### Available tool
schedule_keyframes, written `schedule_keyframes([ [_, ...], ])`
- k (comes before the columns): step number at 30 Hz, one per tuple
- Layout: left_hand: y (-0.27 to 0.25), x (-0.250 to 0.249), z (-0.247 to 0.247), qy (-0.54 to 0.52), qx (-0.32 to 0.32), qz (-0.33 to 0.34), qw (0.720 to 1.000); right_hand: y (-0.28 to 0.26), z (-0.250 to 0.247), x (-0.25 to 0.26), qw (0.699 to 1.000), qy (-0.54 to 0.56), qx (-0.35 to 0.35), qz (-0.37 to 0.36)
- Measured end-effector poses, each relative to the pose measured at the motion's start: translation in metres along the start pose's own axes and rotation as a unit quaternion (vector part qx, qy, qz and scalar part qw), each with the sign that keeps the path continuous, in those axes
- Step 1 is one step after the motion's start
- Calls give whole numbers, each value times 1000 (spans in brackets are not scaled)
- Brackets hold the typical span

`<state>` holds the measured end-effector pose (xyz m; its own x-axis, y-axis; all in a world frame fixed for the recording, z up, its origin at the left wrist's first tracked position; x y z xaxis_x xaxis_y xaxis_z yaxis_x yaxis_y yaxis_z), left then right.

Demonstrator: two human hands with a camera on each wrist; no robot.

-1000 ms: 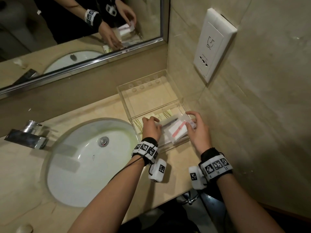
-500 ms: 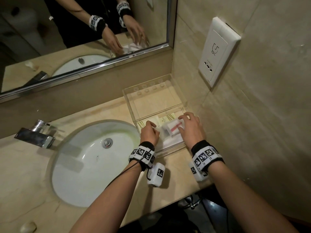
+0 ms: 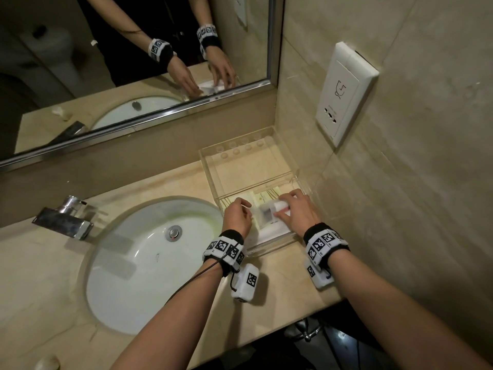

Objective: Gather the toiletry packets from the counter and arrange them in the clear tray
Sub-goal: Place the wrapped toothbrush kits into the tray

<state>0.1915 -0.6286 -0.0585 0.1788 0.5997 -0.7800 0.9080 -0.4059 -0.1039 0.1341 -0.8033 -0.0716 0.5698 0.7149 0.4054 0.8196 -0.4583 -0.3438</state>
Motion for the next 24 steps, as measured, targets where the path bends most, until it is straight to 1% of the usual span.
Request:
schedule_keyframes([
  [2, 1, 4, -9, 44, -22, 35, 998, 0, -2, 4, 1000, 18, 0, -20],
  [4, 2, 8, -15, 106, -25, 77, 991, 1, -4, 11, 999, 13, -4, -49],
  [6, 2, 12, -16, 165, 4, 118, 979, 1, -4, 19, 997, -4, -1, -77],
  [9, 0, 19, -13, 216, 78, 165, 959, 3, 1, 25, 994, -20, 25, -104],
  [11, -4, 23, -10, 239, 112, 176, 948, 5, 6, 24, 993, -31, 43, -105],
  [13, -6, 25, -9, 267, 126, 180, 938, 6, 8, 21, 993, -26, 58, -98],
  [15, -6, 24, -8, 277, 128, 184, 934, 6, 9, 19, 993, -15, 61, -96],
  [19, -7, 23, -8, 267, 118, 185, 938, 3, 11, 14, 994, 8, 58, -94],
  [22, -7, 17, -8, 238, 80, 203, 946, 3, 7, 11, 994, 40, 50, -93],
  [24, -9, 10, -7, 216, 62, 218, 950, 6, 0, 6, 995, 66, 27, -68],
])
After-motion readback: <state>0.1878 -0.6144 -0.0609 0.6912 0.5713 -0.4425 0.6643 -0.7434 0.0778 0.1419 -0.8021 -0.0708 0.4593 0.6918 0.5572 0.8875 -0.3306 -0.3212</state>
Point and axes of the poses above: each hand's wrist, its own y-axis towards the middle knuckle, its own z-axis out of the palm, x = y × z, the point moved 4 cm from there along y, towards the middle knuckle, and after that the axes turned 14 degrees about z, right-handed, at the moved point
